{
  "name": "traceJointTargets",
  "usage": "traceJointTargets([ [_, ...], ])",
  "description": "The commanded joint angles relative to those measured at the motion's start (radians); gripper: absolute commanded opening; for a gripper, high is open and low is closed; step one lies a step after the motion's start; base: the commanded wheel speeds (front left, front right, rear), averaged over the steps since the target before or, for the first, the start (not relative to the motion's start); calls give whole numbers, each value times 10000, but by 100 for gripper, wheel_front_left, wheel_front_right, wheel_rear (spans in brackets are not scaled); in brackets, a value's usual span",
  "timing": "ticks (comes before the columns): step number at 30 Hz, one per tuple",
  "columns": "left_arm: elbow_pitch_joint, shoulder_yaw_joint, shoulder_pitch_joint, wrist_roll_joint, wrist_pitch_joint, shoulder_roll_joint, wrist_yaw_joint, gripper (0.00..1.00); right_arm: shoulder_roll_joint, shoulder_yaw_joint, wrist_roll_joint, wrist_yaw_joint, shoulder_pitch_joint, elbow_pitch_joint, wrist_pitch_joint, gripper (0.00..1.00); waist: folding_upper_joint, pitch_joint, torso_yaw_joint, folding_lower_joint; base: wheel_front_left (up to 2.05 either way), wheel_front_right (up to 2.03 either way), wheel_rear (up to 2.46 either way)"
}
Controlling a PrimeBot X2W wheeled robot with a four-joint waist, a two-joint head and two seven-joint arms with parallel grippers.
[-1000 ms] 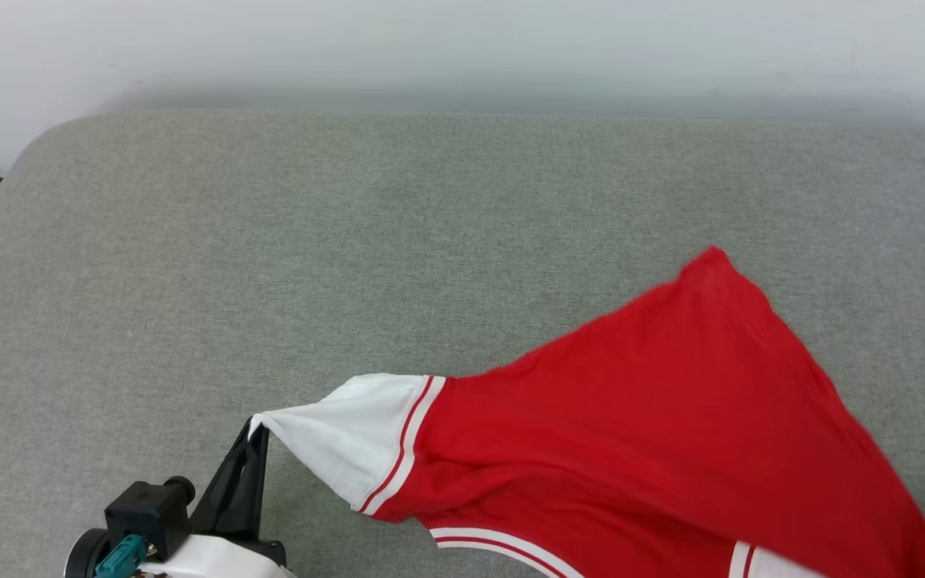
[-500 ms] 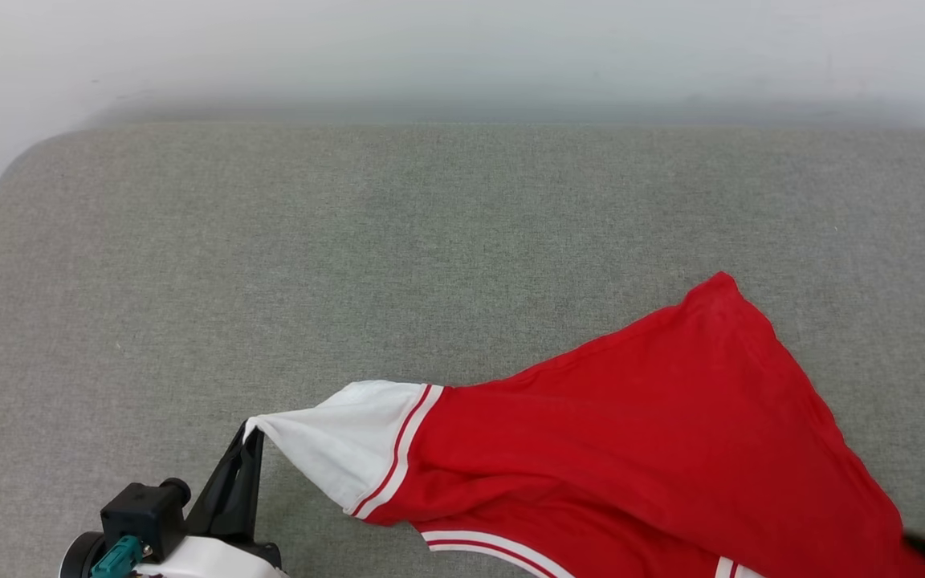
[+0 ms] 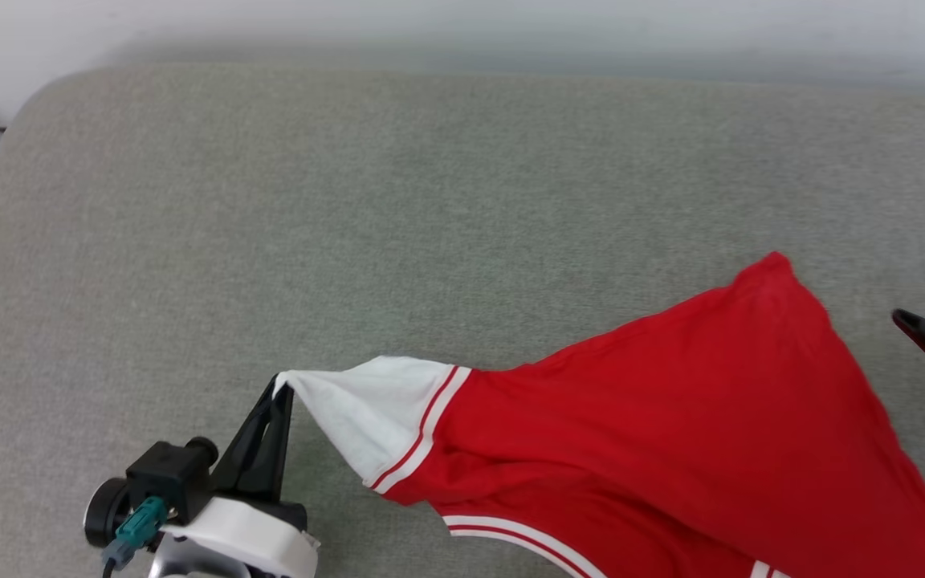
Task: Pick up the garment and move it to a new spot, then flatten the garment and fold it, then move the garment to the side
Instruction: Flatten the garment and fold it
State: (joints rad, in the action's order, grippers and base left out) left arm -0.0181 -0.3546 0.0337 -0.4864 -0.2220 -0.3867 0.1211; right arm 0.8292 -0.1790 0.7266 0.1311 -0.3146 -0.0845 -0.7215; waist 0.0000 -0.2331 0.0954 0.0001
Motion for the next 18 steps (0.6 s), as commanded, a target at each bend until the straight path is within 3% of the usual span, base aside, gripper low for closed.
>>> traceJointTargets([
  [1, 23, -46, 187, 46, -11, 48, -49, 0, -167, -216, -123, -7, -402, 109, -241, 100, 0, -249, 241, -1, 0, 0, 0],
  [9, 240, -331, 764, 171, -127, 314, -233, 0, -916, -1786, -643, -7, -2764, 1996, -2306, 100, 0, -805, 766, -1, 0, 0, 0],
  [18, 464, -506, 1328, 261, -232, 491, -457, 0, -1743, -2528, -1268, -7, -4158, 4443, -2089, 100, 0, -1469, 1224, -1, 0, 0, 0],
])
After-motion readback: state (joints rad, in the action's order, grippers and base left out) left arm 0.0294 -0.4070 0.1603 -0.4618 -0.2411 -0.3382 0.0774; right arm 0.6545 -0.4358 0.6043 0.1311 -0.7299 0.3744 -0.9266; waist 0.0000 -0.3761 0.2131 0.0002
